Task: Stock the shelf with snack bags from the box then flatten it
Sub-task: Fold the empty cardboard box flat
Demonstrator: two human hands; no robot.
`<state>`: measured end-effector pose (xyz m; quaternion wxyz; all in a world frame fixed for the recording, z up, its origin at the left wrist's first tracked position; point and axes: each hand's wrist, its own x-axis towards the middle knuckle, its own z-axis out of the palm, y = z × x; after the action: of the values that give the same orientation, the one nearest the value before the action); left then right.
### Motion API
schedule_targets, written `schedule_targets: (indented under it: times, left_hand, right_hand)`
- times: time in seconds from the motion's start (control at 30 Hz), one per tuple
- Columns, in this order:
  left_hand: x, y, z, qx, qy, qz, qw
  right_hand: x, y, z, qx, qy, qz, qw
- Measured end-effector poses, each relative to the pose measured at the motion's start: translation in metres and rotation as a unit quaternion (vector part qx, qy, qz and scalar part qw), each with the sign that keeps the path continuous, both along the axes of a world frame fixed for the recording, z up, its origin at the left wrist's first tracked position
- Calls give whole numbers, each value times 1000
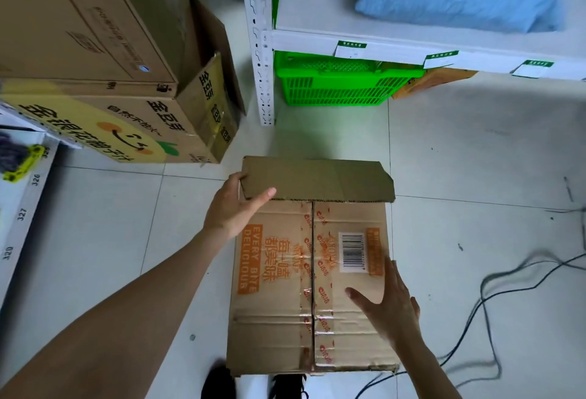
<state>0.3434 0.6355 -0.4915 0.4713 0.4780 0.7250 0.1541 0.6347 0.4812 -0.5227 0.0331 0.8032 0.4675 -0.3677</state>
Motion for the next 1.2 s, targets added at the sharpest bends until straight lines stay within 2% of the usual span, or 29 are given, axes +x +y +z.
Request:
schedule_targets:
  times: [0.2,0.33,0.4,0.47,0.57,0.7,0.97,1.07,1.2]
  left_hand:
    - [-1,3,-22,25,58,-7,998]
    - [0,-7,-41,-57,73,15,996]
    - [-3,-16,-53,-115,74,21,990]
    - [-5,-25,-62,-159,57,11,986]
    - [-3,-36,-74,-161,11,13,987]
    - [4,-48,-83,-170,2,66,983]
    - [-37,-72,-104,-177,-76,158,968]
    - [-46,-70,-94,-203,-93,157,962]
    - [-31,-56,-76,-193,-104,147,964]
  right_hand:
    - [0,40,19,25,3,-36,999]
    - [-3,95,7,62,65,-117,989]
    - [-7,110,-5,55,89,-126,986]
    - [-13,113,-15,49,80,-115,989]
    - [-12,111,-28,33,63,-155,985]
    - [-2,111,-33,10,114,-219,969]
    - [-38,90,-45,28,110,-207,972]
    - [-47,89,-59,28,107,-208,972]
    - [-40,93,-68,41,111,-208,971]
